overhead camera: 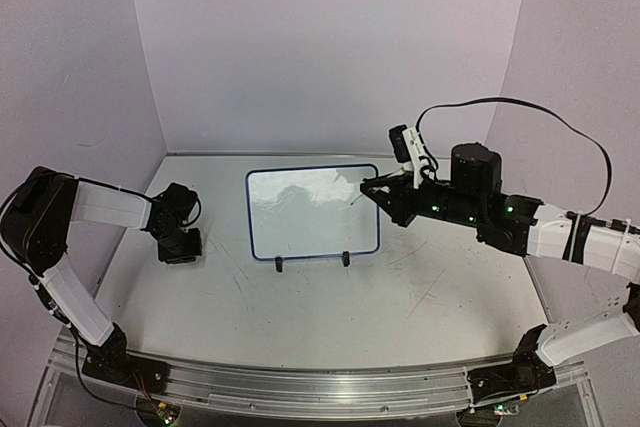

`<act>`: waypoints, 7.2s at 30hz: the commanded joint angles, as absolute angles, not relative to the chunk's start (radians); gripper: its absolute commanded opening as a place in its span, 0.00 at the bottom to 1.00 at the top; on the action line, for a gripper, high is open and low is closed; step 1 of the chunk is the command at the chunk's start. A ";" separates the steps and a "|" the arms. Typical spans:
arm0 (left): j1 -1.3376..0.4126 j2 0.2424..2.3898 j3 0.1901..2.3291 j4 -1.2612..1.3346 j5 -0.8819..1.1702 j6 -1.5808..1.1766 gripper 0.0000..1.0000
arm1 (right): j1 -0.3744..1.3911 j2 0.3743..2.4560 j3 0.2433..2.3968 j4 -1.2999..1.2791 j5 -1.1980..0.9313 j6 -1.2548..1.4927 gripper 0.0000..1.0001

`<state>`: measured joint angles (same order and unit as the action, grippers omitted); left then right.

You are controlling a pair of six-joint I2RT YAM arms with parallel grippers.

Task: Write a sentence on the whiteboard
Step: Place the pen cap at the center of the board, then move the whiteboard to the center of the board, then hold the whiteboard at the center of the board, then write a sentence on the whiteboard.

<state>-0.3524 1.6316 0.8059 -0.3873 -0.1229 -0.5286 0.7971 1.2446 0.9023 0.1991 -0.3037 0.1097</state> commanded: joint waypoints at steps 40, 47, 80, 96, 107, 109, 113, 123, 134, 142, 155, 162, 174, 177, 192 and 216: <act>-0.357 1.089 0.797 -0.377 -0.008 -0.524 0.66 | 0.798 1.220 0.884 0.249 -0.284 0.164 0.00; -0.588 1.007 0.635 -0.241 -0.029 -0.663 0.82 | 0.797 1.225 0.894 0.249 -0.280 0.179 0.00; -0.904 1.781 0.869 0.144 -0.032 -0.708 0.81 | 0.797 1.197 0.876 0.261 -0.287 0.181 0.00; -0.986 1.918 1.040 0.148 -0.036 -0.677 0.82 | 0.798 1.192 0.865 0.265 -0.278 0.176 0.00; -0.996 1.694 0.913 0.147 0.034 -0.627 0.87 | 0.797 1.206 0.875 0.258 -0.261 0.164 0.00; -0.993 1.586 0.860 0.138 0.031 -0.594 0.88 | 0.798 1.219 0.884 0.250 -0.247 0.154 0.00; -0.942 1.358 0.788 0.040 0.027 -0.548 0.88 | 0.801 1.275 0.939 0.230 -0.260 0.106 0.00; -0.395 1.102 0.542 0.356 0.544 -0.544 0.84 | 0.813 1.517 1.182 0.190 -0.326 0.019 0.00; -0.308 1.356 0.552 0.601 0.650 -0.452 0.88 | 0.812 1.635 1.297 0.230 -0.199 -0.057 0.00; -0.266 1.546 0.610 0.770 0.815 -0.410 0.85 | 0.807 1.677 1.342 0.252 -0.208 -0.015 0.00; -0.344 1.766 0.683 0.996 0.849 -0.507 0.69 | 0.852 1.833 1.484 0.252 -0.292 -0.068 0.00; -0.367 1.823 0.716 1.056 0.841 -0.544 0.49 | 0.907 1.913 1.528 0.269 -0.221 -0.173 0.00; -0.373 1.889 0.746 1.059 0.867 -0.553 0.21 | 0.937 1.996 1.519 0.429 -0.121 -0.284 0.00; -0.372 1.887 0.749 1.059 0.883 -0.541 0.13 | 0.937 2.017 1.536 0.432 -0.128 -0.301 0.00; -0.368 1.882 0.725 1.051 0.865 -0.494 0.00 | 0.959 2.038 1.565 0.450 -0.048 -0.297 0.00; -0.368 1.867 0.723 1.014 0.860 -0.443 0.00 | 0.966 2.095 1.617 0.466 0.052 -0.326 0.00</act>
<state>-0.3729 1.8874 0.7231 1.0214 0.8612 -0.4621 0.9573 2.0796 1.5682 0.4249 0.0252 -0.3180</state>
